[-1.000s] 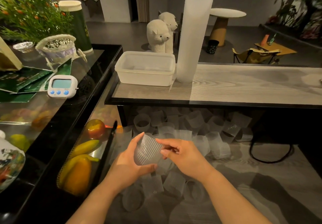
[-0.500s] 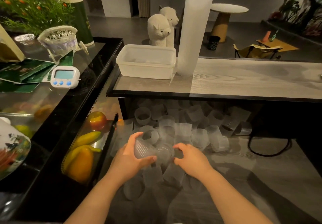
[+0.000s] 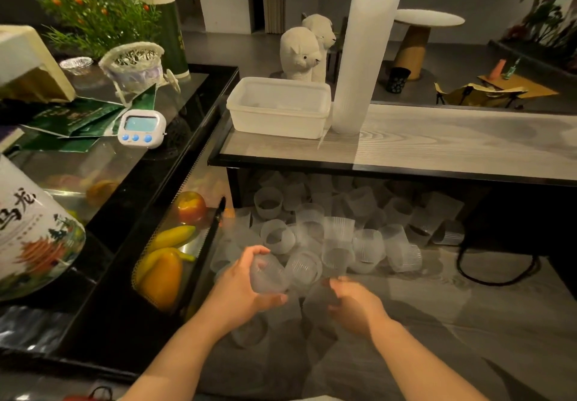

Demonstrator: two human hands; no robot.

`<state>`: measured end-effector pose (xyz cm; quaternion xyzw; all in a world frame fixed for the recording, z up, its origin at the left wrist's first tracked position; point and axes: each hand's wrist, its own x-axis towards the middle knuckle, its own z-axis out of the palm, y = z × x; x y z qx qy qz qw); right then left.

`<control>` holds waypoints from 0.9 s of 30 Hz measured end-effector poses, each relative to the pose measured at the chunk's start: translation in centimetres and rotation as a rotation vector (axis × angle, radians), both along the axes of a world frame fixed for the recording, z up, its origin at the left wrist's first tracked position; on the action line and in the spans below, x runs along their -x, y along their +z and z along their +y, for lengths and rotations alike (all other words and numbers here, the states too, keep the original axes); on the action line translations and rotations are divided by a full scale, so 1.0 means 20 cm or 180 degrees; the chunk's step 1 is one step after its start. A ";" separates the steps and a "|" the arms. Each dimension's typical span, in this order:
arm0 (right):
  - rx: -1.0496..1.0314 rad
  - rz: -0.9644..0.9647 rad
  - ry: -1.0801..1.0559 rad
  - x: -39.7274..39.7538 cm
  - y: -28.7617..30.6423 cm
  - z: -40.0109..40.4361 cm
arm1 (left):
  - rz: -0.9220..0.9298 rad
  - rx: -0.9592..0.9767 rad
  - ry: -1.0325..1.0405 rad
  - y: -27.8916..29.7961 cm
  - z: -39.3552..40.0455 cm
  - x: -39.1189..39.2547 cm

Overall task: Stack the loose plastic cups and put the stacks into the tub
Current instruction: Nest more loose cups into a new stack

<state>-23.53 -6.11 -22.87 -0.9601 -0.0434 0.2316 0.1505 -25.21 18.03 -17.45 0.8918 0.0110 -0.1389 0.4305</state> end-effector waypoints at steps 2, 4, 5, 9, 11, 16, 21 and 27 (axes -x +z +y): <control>-0.0285 -0.0275 -0.0268 0.00 0.08 -0.06 | -0.0058 -0.0037 -0.0069 0.01 0.00 0.01; -0.1016 -0.0435 -0.0881 -0.01 0.19 -0.10 | -0.0083 -0.0054 -0.0127 0.02 0.00 0.01; -0.1439 -0.0432 -0.1126 -0.02 0.26 -0.10 | -0.0096 -0.0056 -0.0153 0.03 -0.01 0.01; -0.3107 0.0354 -0.1424 -0.03 0.49 0.02 | -0.0102 0.0050 -0.0316 0.08 -0.03 -0.01; -0.3390 0.0550 -0.1286 -0.04 0.54 0.08 | -0.0154 0.0129 -0.0433 0.11 -0.04 -0.02; -0.2888 0.0735 -0.1018 -0.08 0.52 0.16 | -0.0286 0.0220 -0.0619 0.15 -0.04 -0.05; -0.2619 0.0598 -0.0972 -0.11 0.48 0.17 | -0.0414 0.0185 -0.0666 0.14 -0.04 -0.05; -0.1951 0.0518 -0.0646 -0.09 0.35 0.27 | -0.0618 0.0014 -0.0702 0.13 -0.07 -0.04</control>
